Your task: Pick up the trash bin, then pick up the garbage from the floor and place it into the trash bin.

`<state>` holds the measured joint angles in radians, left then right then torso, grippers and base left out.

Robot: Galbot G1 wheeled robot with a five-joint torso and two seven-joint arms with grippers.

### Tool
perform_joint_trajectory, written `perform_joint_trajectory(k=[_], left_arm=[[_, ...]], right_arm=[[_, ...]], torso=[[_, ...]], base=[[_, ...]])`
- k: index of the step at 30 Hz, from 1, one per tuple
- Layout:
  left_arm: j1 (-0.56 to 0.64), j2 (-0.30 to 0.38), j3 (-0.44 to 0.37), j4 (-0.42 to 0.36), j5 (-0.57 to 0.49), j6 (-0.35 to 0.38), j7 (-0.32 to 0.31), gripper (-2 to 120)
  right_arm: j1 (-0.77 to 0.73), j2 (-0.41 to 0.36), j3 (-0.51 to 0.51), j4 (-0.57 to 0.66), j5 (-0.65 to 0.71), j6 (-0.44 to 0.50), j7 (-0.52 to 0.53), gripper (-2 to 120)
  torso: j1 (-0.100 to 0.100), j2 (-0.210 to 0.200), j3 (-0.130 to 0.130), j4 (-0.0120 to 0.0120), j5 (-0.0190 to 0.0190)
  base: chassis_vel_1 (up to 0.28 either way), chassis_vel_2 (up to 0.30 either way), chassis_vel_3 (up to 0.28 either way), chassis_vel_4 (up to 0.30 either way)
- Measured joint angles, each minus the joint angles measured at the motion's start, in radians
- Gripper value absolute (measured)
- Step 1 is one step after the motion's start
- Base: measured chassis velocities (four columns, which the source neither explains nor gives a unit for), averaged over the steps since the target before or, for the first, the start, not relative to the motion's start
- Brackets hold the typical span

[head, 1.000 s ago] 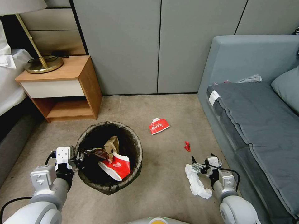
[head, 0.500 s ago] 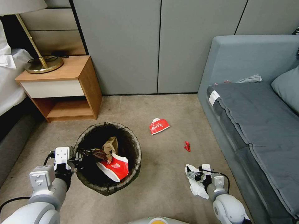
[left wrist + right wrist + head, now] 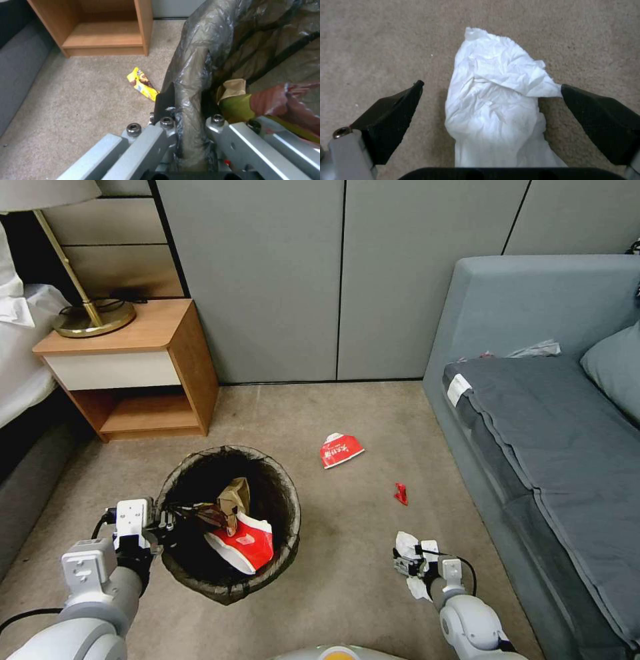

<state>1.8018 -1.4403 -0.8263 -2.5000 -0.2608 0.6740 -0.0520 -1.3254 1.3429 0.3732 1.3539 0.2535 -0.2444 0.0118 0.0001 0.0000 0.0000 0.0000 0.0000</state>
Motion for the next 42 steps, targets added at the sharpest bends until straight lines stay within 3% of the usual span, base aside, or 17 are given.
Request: perform_joint_trajectory(k=[11,30,32,40,42], left_arm=[[0.007,-0.004,0.001,0.000,0.011,-0.001,0.001,1],[0.009,-0.005,0.004,0.000,0.019,-0.002,0.004,1],[0.008,-0.005,0.006,0.000,0.019,-0.002,0.004,1],[0.007,-0.005,0.008,0.000,0.021,-0.003,0.005,1],[0.008,-0.005,0.008,0.000,0.021,-0.003,0.005,1]], right_arm=[[0.042,0.005,-0.030,-0.096,-0.002,0.042,0.016,100],[0.032,0.000,-0.032,-0.103,-0.004,0.071,0.030,59],[0.023,-0.001,-0.029,-0.092,-0.006,0.071,0.033,49],[0.001,0.000,-0.021,-0.060,-0.017,0.073,0.035,30],[-0.011,-0.001,-0.013,-0.037,-0.024,0.073,0.033,19]], torso=[[0.000,0.000,0.000,-0.0001,-0.0003],[0.000,0.000,0.000,0.0005,0.0001],[0.000,0.000,0.000,0.0002,0.0002],[0.000,0.000,0.000,0.0003,0.0009],[0.000,0.000,0.000,0.0002,0.0011]], base=[[0.000,0.000,0.000,0.000],[0.000,0.000,0.000,0.000],[0.000,0.000,0.000,0.000],[0.000,0.000,0.000,0.000],[0.000,0.000,0.000,0.000]])
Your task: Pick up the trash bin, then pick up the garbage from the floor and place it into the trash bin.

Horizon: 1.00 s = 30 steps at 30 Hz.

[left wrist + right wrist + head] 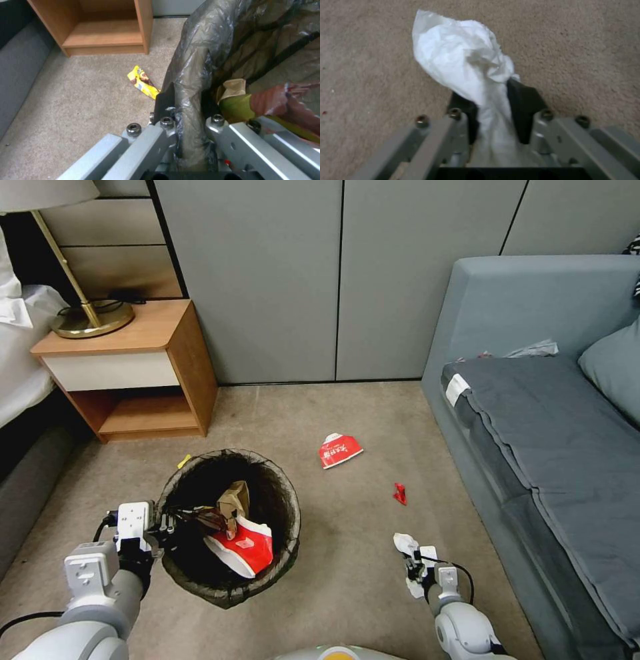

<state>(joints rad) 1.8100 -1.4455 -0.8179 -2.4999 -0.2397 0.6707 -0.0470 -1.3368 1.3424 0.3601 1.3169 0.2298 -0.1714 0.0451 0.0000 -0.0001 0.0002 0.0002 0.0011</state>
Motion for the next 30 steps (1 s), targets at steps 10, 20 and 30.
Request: perform_joint_trajectory(k=[10,20,30], left_arm=[[0.010,0.006,0.000,0.000,-0.001,0.000,0.001,1],[0.021,0.014,0.001,0.000,-0.001,0.000,0.001,1],[0.026,0.015,0.005,0.000,0.004,0.000,0.002,1]], right_arm=[[-0.061,-0.010,0.079,0.189,-0.031,0.010,-0.022,0],[-0.101,-0.057,0.153,0.586,-0.004,-0.038,-0.035,0],[-0.077,-0.110,0.078,0.888,0.086,-0.135,-0.012,0]], torso=[[0.000,0.000,0.000,-0.0003,-0.0009],[0.000,0.000,0.000,-0.0002,-0.0012],[0.000,0.000,0.000,-0.0002,-0.0013]], base=[[0.000,0.000,0.000,0.000],[0.000,0.000,0.000,0.000],[0.000,0.000,0.000,0.000]])
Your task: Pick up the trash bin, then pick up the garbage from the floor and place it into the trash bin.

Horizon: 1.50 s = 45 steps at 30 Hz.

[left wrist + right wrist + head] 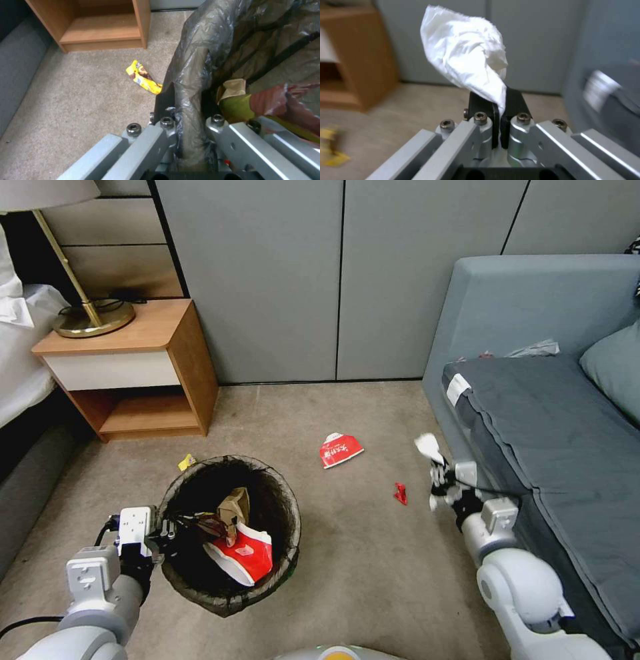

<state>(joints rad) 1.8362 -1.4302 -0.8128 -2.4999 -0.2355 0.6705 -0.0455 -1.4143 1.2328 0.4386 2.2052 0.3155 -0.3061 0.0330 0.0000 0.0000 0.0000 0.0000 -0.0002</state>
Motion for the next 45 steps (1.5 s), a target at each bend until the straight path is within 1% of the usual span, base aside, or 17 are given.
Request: perform_joint_trajectory(k=[2,7,12,16,17,20,21,22,23,24,25,26,28,31,32,37,45], left_arm=[[0.001,0.000,0.001,0.000,0.001,0.000,0.000,1],[0.002,0.000,0.001,0.000,0.001,0.000,0.000,1],[0.002,0.001,0.003,0.000,0.000,0.000,0.000,1],[-0.005,0.015,0.004,0.000,-0.004,0.002,0.000,1],[-0.005,0.015,0.004,0.000,-0.004,0.002,0.000,1],[-0.010,0.016,0.005,0.000,-0.006,0.003,0.000,1],[-0.010,0.016,0.005,0.000,-0.006,0.003,0.000,1],[-0.011,0.016,0.006,0.000,-0.006,0.003,0.000,1],[-0.012,0.016,0.006,0.000,-0.006,0.003,0.000,1],[-0.015,0.013,0.006,0.000,-0.006,0.004,0.000,1],[-0.015,0.013,0.006,0.000,-0.006,0.004,0.000,1],[-0.017,0.011,0.007,0.000,-0.006,0.004,0.000,1],[-0.019,0.009,0.009,0.000,-0.005,0.004,0.000,1],[-0.020,0.008,0.010,0.000,-0.005,0.005,0.000,1],[-0.020,0.008,0.010,0.000,-0.005,0.005,0.000,1],[-0.022,0.006,0.012,0.000,-0.004,0.005,0.000,1],[-0.023,0.003,0.016,0.000,-0.002,0.006,0.000,1]], right_arm=[[0.028,-0.016,-0.071,0.072,0.047,-0.036,0.023,0],[0.055,-0.030,-0.128,0.115,0.091,-0.068,0.026,0],[0.105,-0.052,-0.183,0.132,0.141,-0.093,-0.009,0],[0.209,-0.072,-0.279,0.124,0.207,-0.119,-0.028,0],[0.209,-0.072,-0.279,0.124,0.207,-0.119,-0.028,0],[0.288,-0.109,-0.384,0.131,0.277,-0.149,-0.008,0],[0.288,-0.109,-0.384,0.131,0.277,-0.149,-0.008,0],[0.308,-0.124,-0.415,0.131,0.291,-0.154,-0.004,0],[0.334,-0.147,-0.456,0.131,0.310,-0.159,0.000,0],[0.408,-0.196,-0.570,0.129,0.374,-0.167,0.014,0],[0.408,-0.196,-0.570,0.129,0.374,-0.167,0.014,0],[0.445,-0.201,-0.620,0.125,0.405,-0.175,0.027,0],[0.478,-0.194,-0.674,0.114,0.423,-0.182,0.043,0],[0.491,-0.182,-0.707,0.107,0.428,-0.187,0.050,0],[0.498,-0.165,-0.745,0.096,0.429,-0.191,0.061,0],[0.497,-0.114,-0.815,0.067,0.422,-0.194,0.089,0],[0.505,-0.050,-0.870,0.027,0.407,-0.194,0.118,0]], torso=[[0.000,0.000,0.000,0.0001,0.0001],[0.000,0.000,0.000,0.0000,0.0002],[0.000,0.000,0.000,0.0001,0.0002],[0.000,0.000,0.000,0.0000,0.0002],[0.000,0.000,0.000,0.0000,0.0002],[0.000,0.000,0.000,0.0001,0.0001],[0.000,0.000,0.000,0.0001,0.0001],[0.000,0.000,0.000,0.0000,0.0002],[0.000,0.000,0.000,0.0000,0.0002],[0.000,0.000,0.000,0.0000,0.0001],[0.000,0.000,0.000,0.0000,0.0001],[0.000,0.000,0.000,0.0000,0.0002],[0.000,0.000,0.000,0.0001,0.0001],[0.000,0.000,0.000,0.0000,0.0002],[0.000,0.000,0.000,0.0000,0.0002],[0.000,0.000,0.000,-0.0001,0.0001],[0.000,0.000,0.000,0.0000,0.0001]], base=[[0.000,0.000,0.000,0.000],[0.000,0.000,0.000,0.000],[0.000,0.000,0.000,0.000],[0.000,0.000,0.000,0.000],[0.000,0.000,0.000,0.000],[0.000,0.000,0.000,0.000],[0.000,0.000,0.000,0.000],[0.000,0.000,0.000,0.000],[0.000,0.000,0.000,0.000],[0.000,0.000,0.000,0.000],[0.000,0.000,0.000,0.000],[0.000,0.000,0.000,0.000],[0.000,0.000,0.000,0.000],[0.000,0.000,0.000,0.000],[0.000,0.000,0.000,0.000],[0.000,0.000,0.000,0.000],[0.000,0.000,0.000,0.000]])
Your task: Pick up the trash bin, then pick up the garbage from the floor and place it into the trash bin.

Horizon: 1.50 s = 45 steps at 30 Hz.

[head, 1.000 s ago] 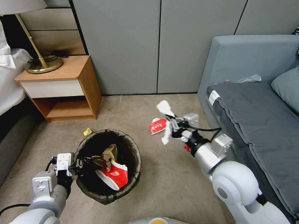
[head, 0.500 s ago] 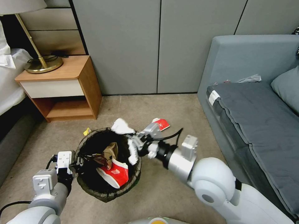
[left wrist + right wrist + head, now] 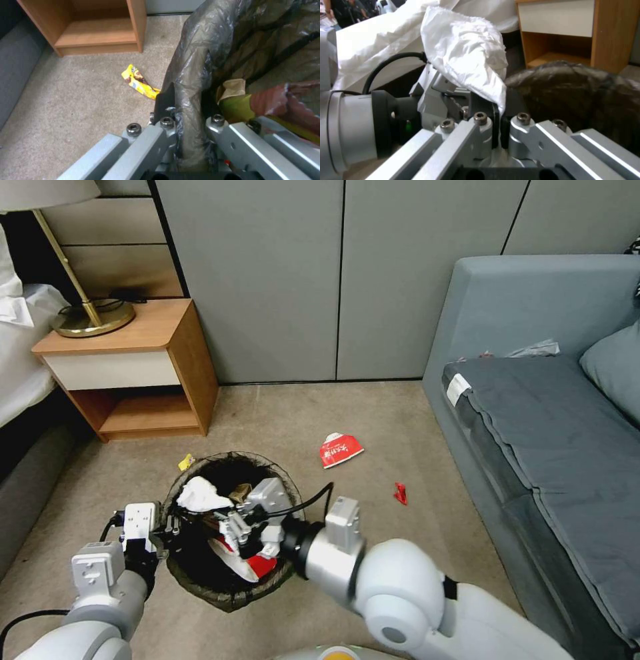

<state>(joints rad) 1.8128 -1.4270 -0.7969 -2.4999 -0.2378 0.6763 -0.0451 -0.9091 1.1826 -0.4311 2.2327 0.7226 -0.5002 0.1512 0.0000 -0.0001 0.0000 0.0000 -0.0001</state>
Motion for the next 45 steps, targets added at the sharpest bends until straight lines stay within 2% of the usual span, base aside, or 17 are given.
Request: perform_joint_trajectory(k=[10,14,16,18,20,22,23,24,26,27,29,30,32,33,35,39,45], left_arm=[[-0.003,-0.008,0.008,0.000,0.005,0.000,0.000,1],[-0.005,-0.008,0.009,0.000,0.006,0.000,0.003,1],[-0.006,-0.009,0.010,0.000,0.008,0.000,0.006,1],[-0.005,-0.009,0.010,0.000,0.008,0.000,0.008,1],[-0.006,-0.010,0.010,0.000,0.009,0.000,0.009,1],[-0.006,-0.010,0.010,0.000,0.009,0.000,0.009,1],[-0.005,-0.010,0.010,0.000,0.009,0.000,0.010,1],[-0.005,-0.010,0.010,0.000,0.009,0.000,0.010,1],[-0.003,-0.009,0.010,0.000,0.009,0.000,0.011,1],[-0.003,-0.009,0.010,0.000,0.009,0.000,0.011,1],[-0.002,-0.008,0.010,0.000,0.009,0.000,0.011,1],[-0.002,-0.008,0.010,0.000,0.009,0.000,0.011,1],[0.000,-0.006,0.009,0.000,0.009,0.000,0.012,1],[0.000,-0.006,0.009,0.000,0.009,0.000,0.012,1],[0.000,-0.006,0.009,0.000,0.009,0.000,0.012,1],[0.000,-0.006,0.009,0.000,0.009,0.000,0.013,1],[-0.001,-0.005,0.009,0.000,0.009,0.000,0.014,1]], right_arm=[[-0.004,0.044,-0.031,-0.077,-0.074,0.007,0.020,0],[-0.005,0.050,-0.033,-0.099,-0.111,0.010,0.029,10],[-0.005,0.051,-0.033,-0.107,-0.124,0.011,0.032,21],[-0.004,0.051,-0.033,-0.110,-0.127,0.011,0.033,22],[-0.002,0.052,-0.032,-0.118,-0.135,0.011,0.035,37],[-0.001,0.053,-0.032,-0.121,-0.137,0.011,0.035,37],[0.001,0.055,-0.030,-0.126,-0.139,0.012,0.035,45],[0.001,0.055,-0.030,-0.126,-0.139,0.012,0.035,45],[0.006,0.063,-0.028,-0.133,-0.139,0.013,0.035,57],[0.006,0.063,-0.028,-0.133,-0.139,0.013,0.035,57],[0.010,0.068,-0.025,-0.134,-0.139,0.013,0.036,67],[0.010,0.068,-0.025,-0.134,-0.139,0.013,0.036,67],[0.013,0.069,-0.018,-0.132,-0.137,0.013,0.039,80],[0.013,0.069,-0.018,-0.132,-0.137,0.013,0.039,80],[0.016,0.064,-0.009,-0.121,-0.134,0.013,0.040,90],[0.020,0.051,0.009,-0.089,-0.117,0.006,0.044,99],[0.029,0.030,0.033,-0.042,-0.081,-0.008,0.054,100]], torso=[[0.000,0.000,0.000,0.0000,0.0000],[0.000,0.000,0.000,0.0000,0.0001],[0.000,0.000,0.000,0.0000,0.0001],[0.000,0.000,0.000,0.0000,0.0001],[0.000,0.000,0.000,0.0000,0.0001],[0.000,0.000,0.000,0.0000,0.0001],[0.000,0.000,0.000,-0.0001,0.0001],[0.000,0.000,0.000,-0.0001,0.0001],[0.000,0.000,0.000,0.0000,0.0001],[0.000,0.000,0.000,0.0000,0.0001],[0.000,0.000,0.000,0.0000,0.0001],[0.000,0.000,0.000,0.0000,0.0001],[0.000,0.000,0.000,0.0000,0.0001],[0.000,0.000,0.000,0.0000,0.0001],[0.000,0.000,0.000,0.0000,0.0001],[0.000,0.000,0.000,0.0000,0.0001],[0.000,0.000,0.000,0.0000,0.0001]], base=[[0.000,0.000,0.000,0.000],[0.000,0.000,0.000,0.000],[0.000,0.000,0.000,0.000],[0.000,0.000,0.000,0.000],[0.000,0.000,0.000,0.000],[0.000,0.000,0.000,0.000],[0.000,0.000,0.000,0.000],[0.000,0.000,0.000,0.000],[0.000,0.000,0.000,0.000],[0.000,0.000,0.000,0.000],[0.000,0.000,0.000,0.000],[0.000,0.000,0.000,0.000],[0.000,0.000,0.000,0.000],[0.000,0.000,0.000,0.000],[0.000,0.000,0.000,0.000],[0.000,0.000,0.000,0.000],[0.000,0.000,0.000,0.000]])
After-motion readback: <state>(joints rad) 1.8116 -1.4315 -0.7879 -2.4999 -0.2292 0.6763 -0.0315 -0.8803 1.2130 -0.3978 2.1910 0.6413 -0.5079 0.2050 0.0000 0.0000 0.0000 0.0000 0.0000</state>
